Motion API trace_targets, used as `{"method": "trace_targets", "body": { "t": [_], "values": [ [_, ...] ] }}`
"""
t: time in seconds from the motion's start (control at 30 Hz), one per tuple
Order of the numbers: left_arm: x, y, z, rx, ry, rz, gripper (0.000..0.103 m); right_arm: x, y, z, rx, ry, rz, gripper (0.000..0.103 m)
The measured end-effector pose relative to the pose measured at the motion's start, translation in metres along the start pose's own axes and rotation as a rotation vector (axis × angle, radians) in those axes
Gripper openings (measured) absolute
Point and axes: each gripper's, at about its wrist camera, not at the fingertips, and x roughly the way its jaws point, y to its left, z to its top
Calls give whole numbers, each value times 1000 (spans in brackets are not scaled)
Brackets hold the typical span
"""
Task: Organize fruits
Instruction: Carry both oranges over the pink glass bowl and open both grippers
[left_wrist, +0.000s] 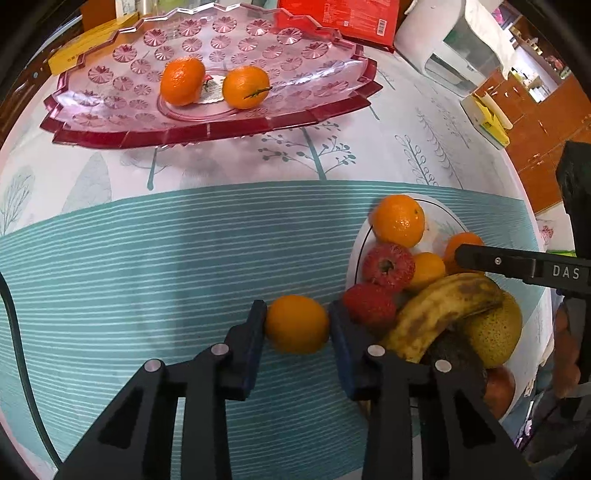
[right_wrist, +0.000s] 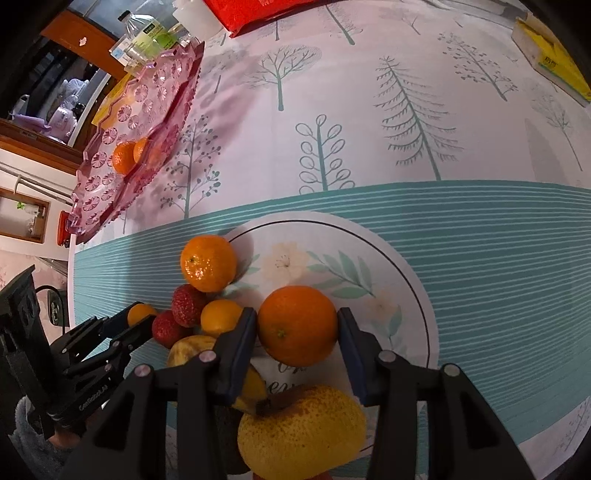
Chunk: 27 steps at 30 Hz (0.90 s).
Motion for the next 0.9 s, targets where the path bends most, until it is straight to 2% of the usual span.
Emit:
{"method": "trace_targets", "body": {
  "t": [0.43, 0.9],
  "values": [
    [-62, -10, 4, 20, -117, 17, 32, -49, 27, -18, -61, -135, -35, 44],
    [-153, -4, 2, 50, -222, 45, 32, -134, 87, -46, -147, -314, -22, 44]
  ]
}}
